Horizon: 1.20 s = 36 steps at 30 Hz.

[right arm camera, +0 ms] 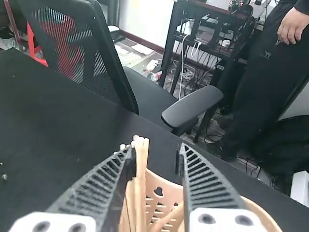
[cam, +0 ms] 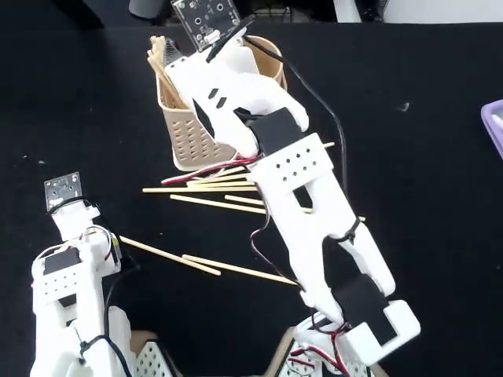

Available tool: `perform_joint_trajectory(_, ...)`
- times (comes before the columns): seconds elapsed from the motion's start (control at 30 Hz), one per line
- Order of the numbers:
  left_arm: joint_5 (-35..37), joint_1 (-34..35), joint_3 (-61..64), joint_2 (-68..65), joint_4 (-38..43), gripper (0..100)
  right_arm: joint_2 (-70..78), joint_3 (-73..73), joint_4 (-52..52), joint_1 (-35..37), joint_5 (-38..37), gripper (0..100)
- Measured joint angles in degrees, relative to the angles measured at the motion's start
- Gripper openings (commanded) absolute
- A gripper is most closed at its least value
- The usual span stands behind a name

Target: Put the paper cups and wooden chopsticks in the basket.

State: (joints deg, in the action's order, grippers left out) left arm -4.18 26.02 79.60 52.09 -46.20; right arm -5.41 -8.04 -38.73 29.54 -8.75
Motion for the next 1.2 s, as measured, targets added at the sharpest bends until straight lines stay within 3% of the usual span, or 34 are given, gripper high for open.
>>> perform_joint_trajectory(0.17, 0.0, 0.0, 0.0, 0.0, 0.0, 14, -8.9, 0.0, -8.2, 0.0, -0.1, 13.8)
perform_joint_trajectory(0.4, 0.0, 0.0, 0.0, 0.0, 0.0, 14, -17.1, 6.7, -40.7, -0.1, -8.1, 13.5)
perform_joint_trajectory(0.47, 0.0, 0.0, 0.0, 0.0, 0.0, 14, -17.9, 13.9, -44.7, -1.2, -12.0, 13.8)
perform_joint_trajectory(0.63, 0.0, 0.0, 0.0, 0.0, 0.0, 14, -24.1, 41.1, -36.8, -4.7, -23.7, 14.9)
perform_joint_trajectory(0.73, 0.0, 0.0, 0.0, 0.0, 0.0, 14, -27.6, 54.8, -30.6, -3.6, -25.1, 20.2)
perform_joint_trajectory(1.0, 0.0, 0.6, 0.0, 0.0, 0.0, 13, -26.0, 57.7, -25.5, 13.5, -19.3, 20.8)
perform_joint_trajectory(1.2, 3.8, 13.2, -0.3, 0.0, 0.0, 13, -13.7, 55.2, -20.9, 18.8, -16.9, 20.8)
